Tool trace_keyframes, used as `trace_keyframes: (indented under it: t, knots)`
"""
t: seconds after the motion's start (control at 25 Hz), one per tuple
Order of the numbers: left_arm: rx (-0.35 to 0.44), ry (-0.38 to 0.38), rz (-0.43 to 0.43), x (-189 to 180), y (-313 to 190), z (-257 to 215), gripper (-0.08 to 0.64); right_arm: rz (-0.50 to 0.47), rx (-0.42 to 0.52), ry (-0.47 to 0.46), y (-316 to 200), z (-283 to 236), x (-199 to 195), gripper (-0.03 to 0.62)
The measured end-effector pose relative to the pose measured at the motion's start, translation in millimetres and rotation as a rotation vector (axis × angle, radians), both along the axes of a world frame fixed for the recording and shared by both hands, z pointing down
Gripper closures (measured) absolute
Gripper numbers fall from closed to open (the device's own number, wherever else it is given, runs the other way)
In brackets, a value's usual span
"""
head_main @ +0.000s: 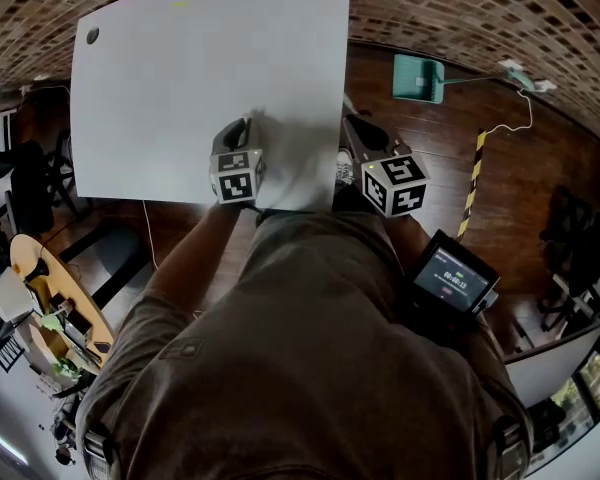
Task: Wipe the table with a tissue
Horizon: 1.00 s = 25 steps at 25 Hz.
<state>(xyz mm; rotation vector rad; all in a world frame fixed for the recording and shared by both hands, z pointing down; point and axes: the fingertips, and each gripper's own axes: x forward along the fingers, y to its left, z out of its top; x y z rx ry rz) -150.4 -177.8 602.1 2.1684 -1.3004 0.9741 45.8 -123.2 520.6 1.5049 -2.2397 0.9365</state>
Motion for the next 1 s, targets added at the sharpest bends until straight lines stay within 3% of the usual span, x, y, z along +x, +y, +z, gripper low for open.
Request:
trace_keyframes:
  t: [0.4,0.56,0.76,1.0]
  knots:
    - [-0.019,0.041,0.172,75.5,35.6,0.4,0.522,0.056,0.007,0.004,24.2,-3.6,27.0,0.58]
    - [-0.026,0.044,0.203,91.4,48.7,0.8,0.522,0.057,0.012,0.002,29.7,-5.4,33.8,0.58]
    - [-0.014,0.034,0.171,82.0,51.4,1.1,0.522,0.033,0.023,-0.003,32.8,-8.0,32.5,0.58]
    - [-0.004,-0.01,0.037,37.2,48.9,1.5,0.522,-0.031,0.036,-0.011,30.0,-8.8,23.7,0.58]
